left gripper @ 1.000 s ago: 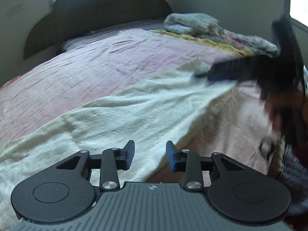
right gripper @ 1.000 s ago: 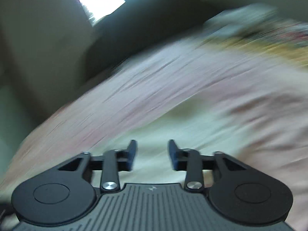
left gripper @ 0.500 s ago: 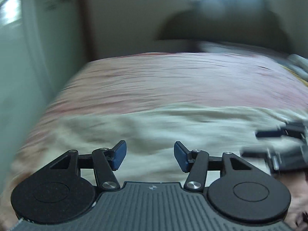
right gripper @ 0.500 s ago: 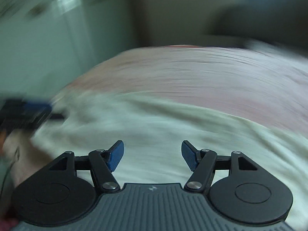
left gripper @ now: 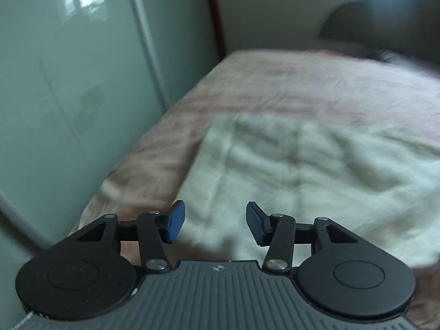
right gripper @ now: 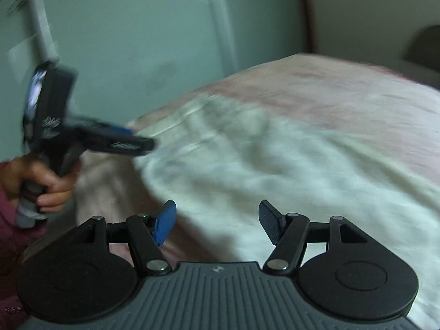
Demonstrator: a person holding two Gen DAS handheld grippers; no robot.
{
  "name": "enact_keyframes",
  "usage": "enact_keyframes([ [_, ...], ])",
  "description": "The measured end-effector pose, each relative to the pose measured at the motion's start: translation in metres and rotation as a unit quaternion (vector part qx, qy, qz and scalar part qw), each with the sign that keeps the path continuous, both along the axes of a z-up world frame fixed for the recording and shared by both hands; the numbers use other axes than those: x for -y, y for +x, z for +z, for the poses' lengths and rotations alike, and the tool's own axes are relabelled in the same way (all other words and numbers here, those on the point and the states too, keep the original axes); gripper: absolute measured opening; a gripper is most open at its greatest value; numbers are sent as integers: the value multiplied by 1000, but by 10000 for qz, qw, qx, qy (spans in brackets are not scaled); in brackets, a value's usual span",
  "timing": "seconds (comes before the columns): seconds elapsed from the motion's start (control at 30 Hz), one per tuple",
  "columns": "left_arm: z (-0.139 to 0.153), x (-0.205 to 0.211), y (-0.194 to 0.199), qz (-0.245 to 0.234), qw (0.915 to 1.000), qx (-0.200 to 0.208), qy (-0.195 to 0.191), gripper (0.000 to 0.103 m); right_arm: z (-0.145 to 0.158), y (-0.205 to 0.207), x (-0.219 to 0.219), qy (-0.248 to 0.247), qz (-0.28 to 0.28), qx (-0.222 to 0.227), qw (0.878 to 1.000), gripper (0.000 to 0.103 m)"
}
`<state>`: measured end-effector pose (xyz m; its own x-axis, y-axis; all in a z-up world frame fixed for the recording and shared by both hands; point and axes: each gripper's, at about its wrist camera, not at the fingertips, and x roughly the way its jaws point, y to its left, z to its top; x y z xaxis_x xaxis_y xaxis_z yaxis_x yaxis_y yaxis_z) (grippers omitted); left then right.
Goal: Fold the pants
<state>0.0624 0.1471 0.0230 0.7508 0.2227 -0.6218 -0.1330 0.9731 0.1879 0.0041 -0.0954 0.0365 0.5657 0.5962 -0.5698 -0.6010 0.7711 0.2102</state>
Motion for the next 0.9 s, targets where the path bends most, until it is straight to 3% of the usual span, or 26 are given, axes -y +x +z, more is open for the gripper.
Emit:
enact_keyframes([
  [0.1,14,38,3,-556,9983,103,-160,59,3,-8,68,5,-1192,13,9929,66],
  [0.2,14,84,10,-1282,9912,40,-332,64,-8,-21,148,146,-2562,-228,9663,73],
  [0.33,3,152,11,-2021,9781,-308,-398,64,-38,-46,244,407,-3925,-823,9151,79],
  [0.37,3,167,11,-2146,9751,-388,-393,64,-39,-60,261,519,-4265,-757,8998,79],
  [0.43,2,192,2,-2472,9669,-431,-468,64,-34,-99,295,1275,-4580,-311,8792,79],
  [0.47,3,206,-1,-2635,9622,-467,-500,64,-35,-117,312,1642,-4758,-187,8639,79],
  [0.53,-2,230,-12,-2987,9516,-534,-488,64,-42,-145,347,2094,-5340,-258,8188,79],
  [0.67,-17,278,-24,-3581,9312,-596,-324,64,-75,-176,392,3175,-5737,-613,7526,81],
  [0.73,-27,300,-26,-3826,9218,-586,-237,67,-84,-182,403,3607,-5638,-566,7408,80],
  [0.8,-39,320,-27,-4008,9133,-714,-83,67,-85,-174,405,3602,-5582,-512,7457,81],
  [0.9,-60,342,-33,-4430,8904,-1045,81,67,-86,-164,418,3573,-5620,-391,7449,81],
])
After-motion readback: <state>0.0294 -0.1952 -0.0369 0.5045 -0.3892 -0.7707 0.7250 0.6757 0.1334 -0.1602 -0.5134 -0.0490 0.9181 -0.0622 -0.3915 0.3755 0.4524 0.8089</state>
